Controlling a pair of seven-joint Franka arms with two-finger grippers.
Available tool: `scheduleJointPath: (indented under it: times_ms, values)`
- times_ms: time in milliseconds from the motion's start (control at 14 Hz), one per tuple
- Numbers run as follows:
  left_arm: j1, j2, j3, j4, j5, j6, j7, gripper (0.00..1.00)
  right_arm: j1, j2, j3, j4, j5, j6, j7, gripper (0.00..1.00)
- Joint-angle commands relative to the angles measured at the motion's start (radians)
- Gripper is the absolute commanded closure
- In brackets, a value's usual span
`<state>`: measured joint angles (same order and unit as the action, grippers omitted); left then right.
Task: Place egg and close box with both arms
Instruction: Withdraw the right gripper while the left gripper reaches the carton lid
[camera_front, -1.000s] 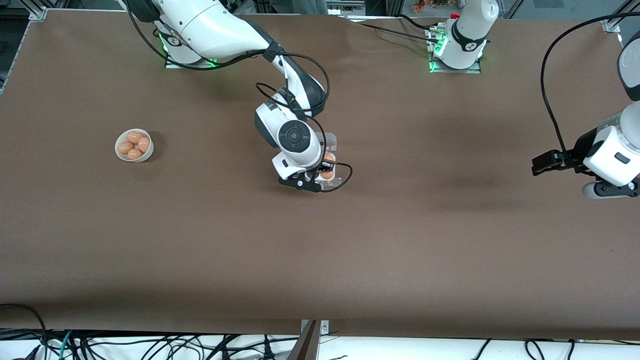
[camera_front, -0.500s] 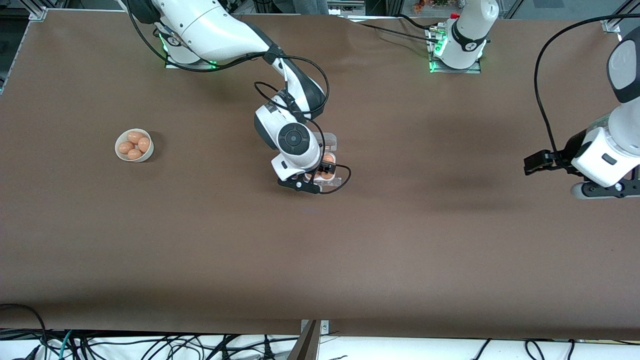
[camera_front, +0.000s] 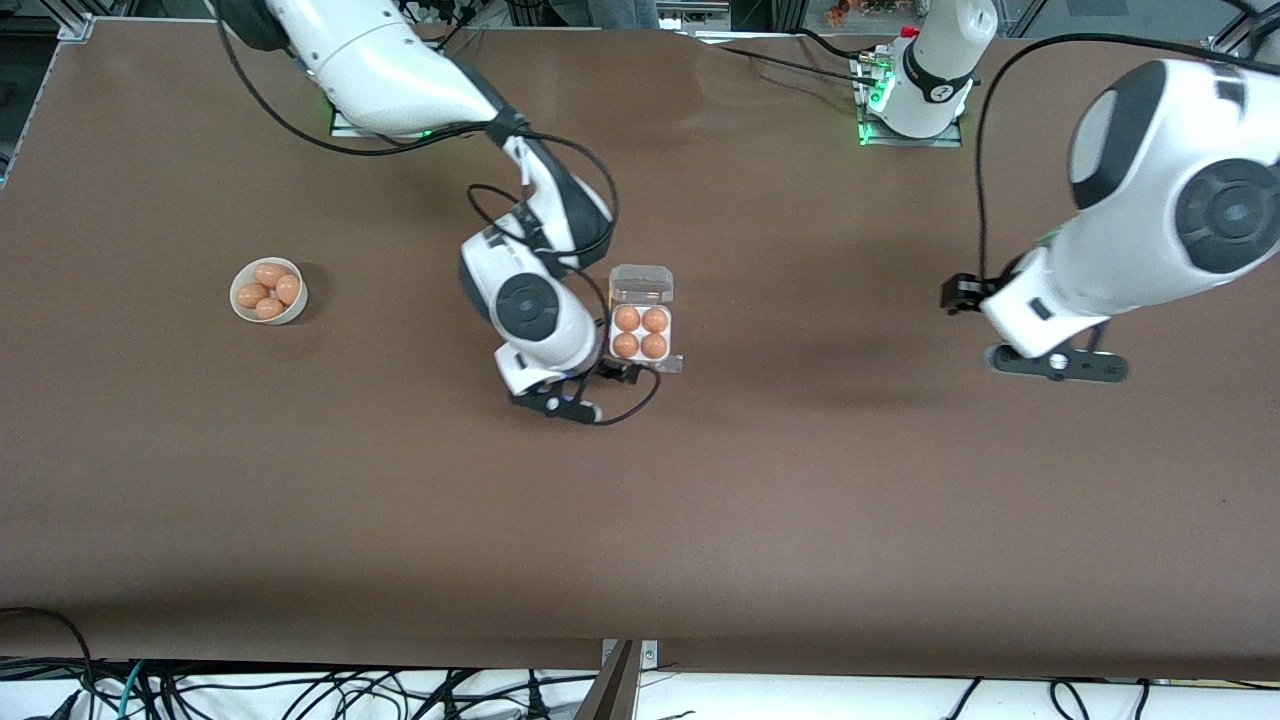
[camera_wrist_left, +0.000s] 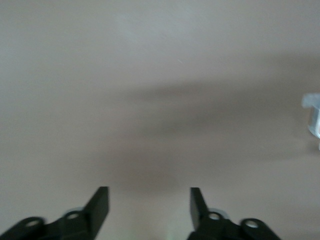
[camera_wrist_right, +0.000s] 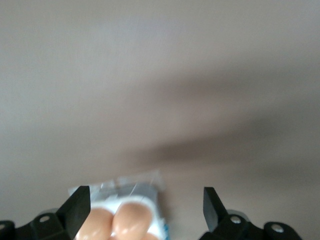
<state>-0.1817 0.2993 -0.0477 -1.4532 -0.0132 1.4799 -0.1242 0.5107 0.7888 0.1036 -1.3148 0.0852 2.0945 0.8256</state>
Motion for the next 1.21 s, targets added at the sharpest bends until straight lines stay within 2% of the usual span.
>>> scheduleJointPath:
  times_ms: [0, 71, 214, 357, 571, 714, 857, 929, 1143]
  values:
    - [-0.019, 0.027, 0.006, 0.022, -0.12, -0.052, -0.04, 0.58, -0.061, -0.065, -0.005, -0.011, 0.005, -0.069, -0.034, 0.0]
    - [-0.028, 0.037, 0.006, 0.02, -0.176, -0.058, -0.049, 0.63, -0.078, -0.075, -0.016, -0.011, -0.005, -0.097, -0.034, 0.0]
    - [-0.047, 0.055, 0.006, 0.02, -0.26, -0.087, -0.1, 0.64, -0.083, -0.103, -0.071, -0.011, -0.007, -0.148, -0.036, 0.0]
    - [-0.09, 0.078, 0.003, 0.024, -0.304, -0.099, -0.136, 0.72, -0.098, -0.134, -0.085, -0.011, -0.045, -0.189, -0.084, 0.0]
    - [-0.174, 0.109, 0.003, 0.025, -0.31, -0.098, -0.215, 0.92, -0.109, -0.155, -0.09, -0.011, -0.094, -0.202, -0.14, 0.0]
    - [-0.214, 0.155, 0.003, 0.025, -0.381, -0.098, -0.251, 0.94, -0.095, -0.186, -0.139, -0.012, -0.087, -0.206, -0.17, 0.0]
    - [-0.235, 0.191, 0.003, 0.028, -0.433, -0.096, -0.316, 0.94, -0.115, -0.219, -0.151, -0.026, -0.081, -0.214, -0.238, 0.0]
    - [-0.242, 0.208, 0.003, 0.028, -0.45, -0.096, -0.316, 0.98, -0.141, -0.252, -0.151, -0.061, -0.082, -0.211, -0.308, 0.0]
    - [-0.274, 0.244, 0.003, 0.028, -0.494, -0.096, -0.325, 0.99, -0.237, -0.399, -0.134, -0.211, -0.087, -0.2, -0.508, 0.0]
